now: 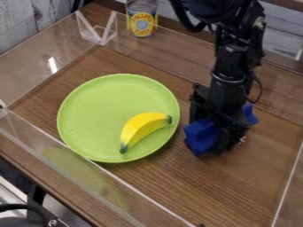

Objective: Put the blue object in the green plate

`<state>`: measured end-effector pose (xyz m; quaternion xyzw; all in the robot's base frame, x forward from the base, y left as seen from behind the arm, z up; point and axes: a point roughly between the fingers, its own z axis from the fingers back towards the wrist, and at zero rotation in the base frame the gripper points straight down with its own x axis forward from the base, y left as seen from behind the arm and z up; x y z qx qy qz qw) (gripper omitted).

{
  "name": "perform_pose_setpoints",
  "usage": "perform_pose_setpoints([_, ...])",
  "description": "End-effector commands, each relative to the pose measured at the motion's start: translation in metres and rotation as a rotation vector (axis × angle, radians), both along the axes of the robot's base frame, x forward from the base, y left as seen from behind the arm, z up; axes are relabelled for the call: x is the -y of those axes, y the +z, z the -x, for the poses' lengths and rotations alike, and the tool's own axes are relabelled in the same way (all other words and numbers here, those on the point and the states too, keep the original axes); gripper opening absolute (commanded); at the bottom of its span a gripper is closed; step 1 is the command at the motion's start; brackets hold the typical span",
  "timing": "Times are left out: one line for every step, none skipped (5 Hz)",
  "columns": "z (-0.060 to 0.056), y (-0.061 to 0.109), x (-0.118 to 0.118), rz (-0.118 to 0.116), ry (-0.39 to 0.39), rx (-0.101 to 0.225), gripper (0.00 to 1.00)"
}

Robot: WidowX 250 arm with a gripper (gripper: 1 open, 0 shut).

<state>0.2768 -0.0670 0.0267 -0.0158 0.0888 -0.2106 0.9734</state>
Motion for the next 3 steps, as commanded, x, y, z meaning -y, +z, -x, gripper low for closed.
perform_pose_setpoints([-0.0076,0.0186,0.0002,0.007,0.02,0.049,0.0])
perform_pose_setpoints([-0.0049,0.0226,0.0001,0.003,0.027,0.042,0.0])
perform_pose_setpoints([-0.0023,0.0269,0.0001,-0.001,0.033,0.036,0.0])
